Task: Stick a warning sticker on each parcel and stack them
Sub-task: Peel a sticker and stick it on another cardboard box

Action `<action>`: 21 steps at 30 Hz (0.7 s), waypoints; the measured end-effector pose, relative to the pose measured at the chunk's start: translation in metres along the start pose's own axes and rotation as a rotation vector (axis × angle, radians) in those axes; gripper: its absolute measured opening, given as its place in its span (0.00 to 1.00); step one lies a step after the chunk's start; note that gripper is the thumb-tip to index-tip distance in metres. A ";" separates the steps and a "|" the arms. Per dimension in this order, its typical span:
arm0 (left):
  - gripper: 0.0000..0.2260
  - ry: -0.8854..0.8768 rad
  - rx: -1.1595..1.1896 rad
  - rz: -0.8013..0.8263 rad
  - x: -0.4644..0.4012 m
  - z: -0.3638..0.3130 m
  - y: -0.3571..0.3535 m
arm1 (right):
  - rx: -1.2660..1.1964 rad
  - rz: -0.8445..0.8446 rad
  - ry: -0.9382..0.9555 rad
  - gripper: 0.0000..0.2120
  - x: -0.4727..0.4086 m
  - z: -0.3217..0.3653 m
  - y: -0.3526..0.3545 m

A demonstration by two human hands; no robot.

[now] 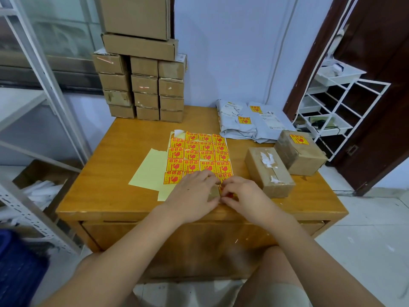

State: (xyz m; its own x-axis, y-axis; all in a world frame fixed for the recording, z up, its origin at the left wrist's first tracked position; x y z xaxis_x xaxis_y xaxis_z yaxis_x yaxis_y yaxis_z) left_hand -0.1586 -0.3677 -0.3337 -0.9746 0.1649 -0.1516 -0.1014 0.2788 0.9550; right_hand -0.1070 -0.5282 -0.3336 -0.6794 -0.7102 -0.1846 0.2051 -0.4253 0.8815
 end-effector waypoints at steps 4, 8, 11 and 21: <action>0.23 0.018 0.100 0.025 0.002 0.002 -0.006 | 0.064 -0.052 0.038 0.04 0.006 -0.001 -0.004; 0.22 0.056 0.163 -0.003 0.003 0.007 -0.009 | 0.143 -0.136 0.053 0.04 0.013 0.000 -0.006; 0.26 0.065 0.124 0.022 0.003 0.006 -0.012 | 0.168 -0.149 0.065 0.03 0.014 0.002 -0.008; 0.23 0.029 -0.080 0.021 0.002 0.002 -0.021 | 0.210 -0.166 0.086 0.02 0.016 0.002 -0.008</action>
State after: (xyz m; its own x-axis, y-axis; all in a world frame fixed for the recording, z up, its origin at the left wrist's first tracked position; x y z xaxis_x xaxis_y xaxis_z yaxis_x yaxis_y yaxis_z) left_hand -0.1578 -0.3716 -0.3541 -0.9819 0.1424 -0.1247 -0.0950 0.1991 0.9754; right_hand -0.1208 -0.5356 -0.3428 -0.6274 -0.6893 -0.3624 -0.0607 -0.4207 0.9052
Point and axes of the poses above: each hand's wrist, its own x-axis away from the middle knuckle, its own y-axis out of the back of the hand, z = x × y, the point moved 3 cm from there along -x, towards the middle knuckle, and after that the axes turned 2 degrees about -x, right-handed, at the moved point
